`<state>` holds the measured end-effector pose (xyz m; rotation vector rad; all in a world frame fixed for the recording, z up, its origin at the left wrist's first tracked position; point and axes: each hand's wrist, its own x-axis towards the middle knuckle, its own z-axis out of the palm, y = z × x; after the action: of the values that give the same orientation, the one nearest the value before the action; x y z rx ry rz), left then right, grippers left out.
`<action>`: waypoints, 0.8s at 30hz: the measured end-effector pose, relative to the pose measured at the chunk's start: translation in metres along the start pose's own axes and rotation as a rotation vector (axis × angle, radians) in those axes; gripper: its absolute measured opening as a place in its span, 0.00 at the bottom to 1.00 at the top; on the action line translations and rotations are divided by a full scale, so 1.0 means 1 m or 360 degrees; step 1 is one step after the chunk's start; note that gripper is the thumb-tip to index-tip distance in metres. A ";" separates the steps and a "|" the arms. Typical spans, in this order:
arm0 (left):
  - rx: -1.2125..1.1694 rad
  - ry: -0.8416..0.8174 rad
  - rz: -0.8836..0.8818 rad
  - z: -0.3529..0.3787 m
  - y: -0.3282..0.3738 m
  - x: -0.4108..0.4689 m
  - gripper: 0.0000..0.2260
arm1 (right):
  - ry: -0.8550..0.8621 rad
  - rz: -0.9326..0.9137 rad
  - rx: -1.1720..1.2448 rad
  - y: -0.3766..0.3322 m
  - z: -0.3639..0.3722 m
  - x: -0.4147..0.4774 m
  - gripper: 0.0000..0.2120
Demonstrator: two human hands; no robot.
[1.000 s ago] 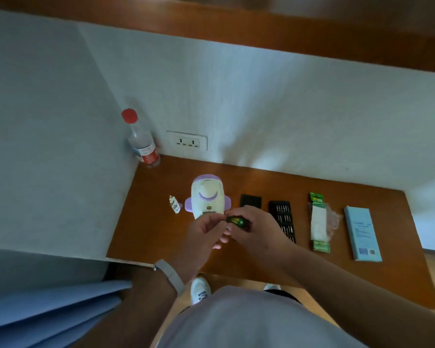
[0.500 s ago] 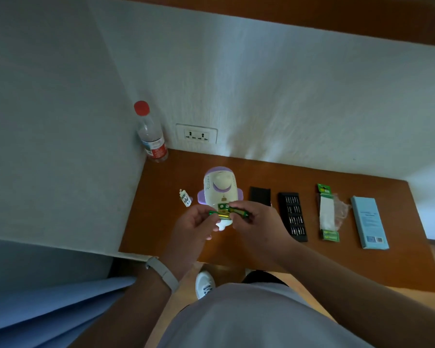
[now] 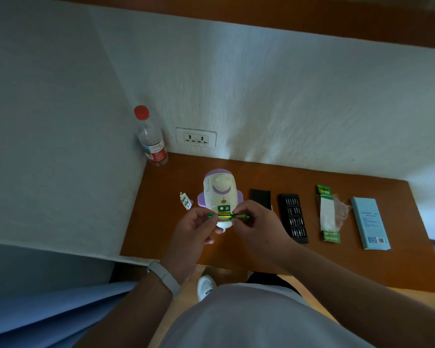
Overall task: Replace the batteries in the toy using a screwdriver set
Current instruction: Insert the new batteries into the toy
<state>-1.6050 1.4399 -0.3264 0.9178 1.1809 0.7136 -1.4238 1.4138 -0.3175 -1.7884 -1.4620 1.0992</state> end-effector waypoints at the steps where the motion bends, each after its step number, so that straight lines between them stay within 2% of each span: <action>1: -0.0019 -0.0011 -0.0011 0.001 -0.001 0.001 0.06 | 0.0005 -0.0001 0.0010 0.001 -0.002 0.000 0.07; 9: -0.0129 -0.0027 -0.0084 0.006 -0.005 0.004 0.06 | 0.0024 -0.0012 0.0098 0.003 -0.009 0.002 0.06; 12: -0.0168 -0.0014 -0.0086 0.006 -0.005 0.006 0.06 | -0.0011 0.0004 0.0046 0.002 -0.009 0.004 0.12; 24: -0.0186 -0.0001 -0.0063 0.009 -0.004 0.004 0.06 | -0.0022 -0.0003 0.0124 0.006 -0.009 0.007 0.11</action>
<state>-1.5958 1.4392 -0.3309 0.7949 1.1418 0.7428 -1.4123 1.4203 -0.3196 -1.7290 -1.4093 1.1537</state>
